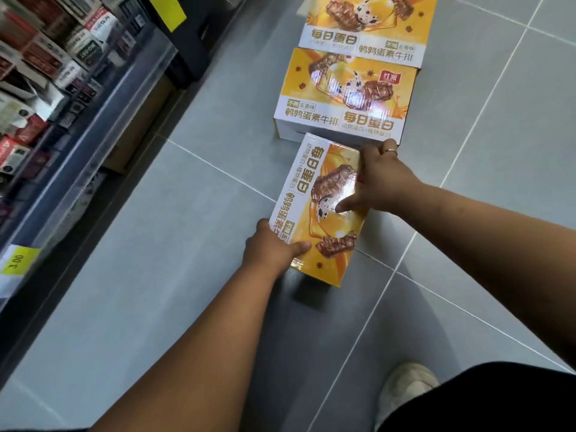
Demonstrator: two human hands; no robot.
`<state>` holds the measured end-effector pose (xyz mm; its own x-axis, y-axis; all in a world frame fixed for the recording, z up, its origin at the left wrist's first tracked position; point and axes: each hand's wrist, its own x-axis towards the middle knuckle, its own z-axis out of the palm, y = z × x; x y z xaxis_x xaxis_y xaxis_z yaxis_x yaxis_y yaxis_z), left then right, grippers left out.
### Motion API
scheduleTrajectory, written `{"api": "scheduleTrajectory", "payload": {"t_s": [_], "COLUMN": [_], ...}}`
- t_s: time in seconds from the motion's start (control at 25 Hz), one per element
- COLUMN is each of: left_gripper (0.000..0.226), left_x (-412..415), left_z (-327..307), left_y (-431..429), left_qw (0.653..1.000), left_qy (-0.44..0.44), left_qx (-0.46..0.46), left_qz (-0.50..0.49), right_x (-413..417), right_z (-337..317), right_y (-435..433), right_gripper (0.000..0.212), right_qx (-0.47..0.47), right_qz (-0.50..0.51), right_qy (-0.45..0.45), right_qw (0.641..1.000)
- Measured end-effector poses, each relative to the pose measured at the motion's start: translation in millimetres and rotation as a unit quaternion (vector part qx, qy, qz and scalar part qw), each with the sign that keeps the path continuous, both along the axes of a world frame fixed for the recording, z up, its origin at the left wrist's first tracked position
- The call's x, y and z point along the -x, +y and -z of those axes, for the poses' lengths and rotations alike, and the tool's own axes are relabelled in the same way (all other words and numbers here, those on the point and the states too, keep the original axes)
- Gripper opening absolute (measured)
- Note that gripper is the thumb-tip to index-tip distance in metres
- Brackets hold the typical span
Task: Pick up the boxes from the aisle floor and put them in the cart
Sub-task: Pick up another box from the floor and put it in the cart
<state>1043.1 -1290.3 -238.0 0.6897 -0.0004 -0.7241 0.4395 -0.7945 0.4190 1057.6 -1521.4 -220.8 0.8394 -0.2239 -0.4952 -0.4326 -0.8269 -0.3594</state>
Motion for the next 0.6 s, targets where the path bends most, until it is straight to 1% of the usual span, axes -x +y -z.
{"api": "scheduleTrajectory", "payload": {"t_s": [0.12, 0.24, 0.32, 0.52, 0.6], "left_gripper": [0.077, 0.082, 0.086, 0.091, 0.094], "left_x": [-6, -20, -28, -34, -33], "left_z": [-19, -69, -122, -279, -355], "left_y": [12, 31, 48, 75, 86], "left_qw": [1.000, 0.998, 0.997, 0.995, 0.994], "left_qy": [-0.021, -0.045, -0.052, -0.079, -0.093], "left_qx": [-0.009, -0.013, -0.008, -0.003, 0.002], "left_qz": [0.019, 0.038, 0.050, 0.066, 0.065], "right_x": [1, 9, 15, 23, 26], "right_z": [-20, -66, -118, -278, -354], "right_y": [9, 28, 41, 62, 73], "right_gripper": [0.115, 0.108, 0.105, 0.104, 0.107], "right_qx": [-0.015, -0.020, -0.016, -0.017, -0.029], "right_qz": [0.017, 0.040, 0.060, 0.089, 0.091], "right_qy": [-0.028, -0.077, -0.096, -0.137, -0.152], "right_qw": [0.999, 0.996, 0.993, 0.986, 0.984]}}
